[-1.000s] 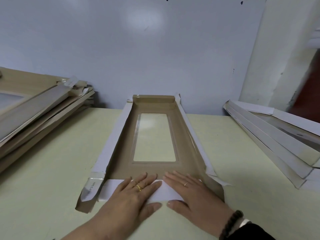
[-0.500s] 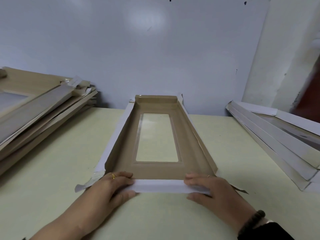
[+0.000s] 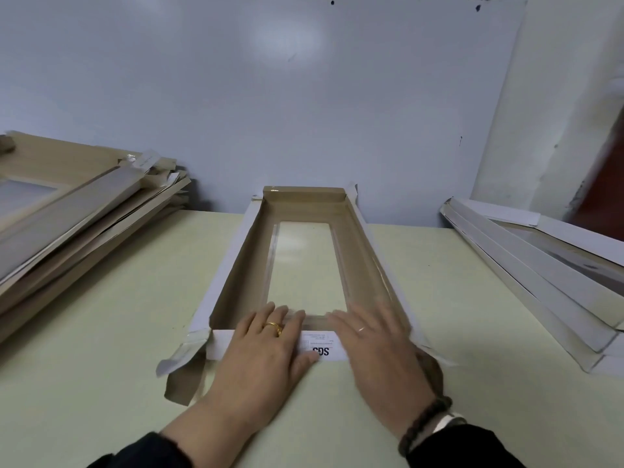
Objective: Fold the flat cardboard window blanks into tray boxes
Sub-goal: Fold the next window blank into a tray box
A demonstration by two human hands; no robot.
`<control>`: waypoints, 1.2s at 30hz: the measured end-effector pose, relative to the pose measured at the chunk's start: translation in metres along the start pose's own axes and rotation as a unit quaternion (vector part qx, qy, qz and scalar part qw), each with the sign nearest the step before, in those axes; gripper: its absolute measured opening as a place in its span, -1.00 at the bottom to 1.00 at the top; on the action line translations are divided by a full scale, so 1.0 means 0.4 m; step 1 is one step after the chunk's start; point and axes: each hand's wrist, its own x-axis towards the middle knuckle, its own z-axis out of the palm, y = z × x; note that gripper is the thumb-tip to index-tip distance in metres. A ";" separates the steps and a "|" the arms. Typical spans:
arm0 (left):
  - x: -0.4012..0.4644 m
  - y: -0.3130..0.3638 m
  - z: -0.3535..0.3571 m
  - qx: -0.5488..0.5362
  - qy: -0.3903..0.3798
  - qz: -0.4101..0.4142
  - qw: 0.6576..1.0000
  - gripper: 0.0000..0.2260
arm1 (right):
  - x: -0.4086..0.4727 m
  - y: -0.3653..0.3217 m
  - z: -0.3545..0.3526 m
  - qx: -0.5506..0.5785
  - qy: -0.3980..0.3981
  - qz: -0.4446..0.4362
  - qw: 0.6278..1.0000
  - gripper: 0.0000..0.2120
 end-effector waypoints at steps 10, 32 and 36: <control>0.015 -0.052 0.031 -0.035 -0.131 -0.037 0.990 -0.49 | -0.001 0.064 0.053 0.064 -0.208 0.065 0.974 -0.49; -0.066 -0.095 -0.049 -0.175 -0.066 0.006 0.982 -0.80 | -0.040 0.049 -0.025 0.144 -0.049 -0.005 0.988 -0.49; -0.062 -0.081 -0.064 -0.126 -0.014 0.053 0.990 -0.70 | -0.032 0.033 -0.015 0.160 -0.085 -0.007 0.983 -0.60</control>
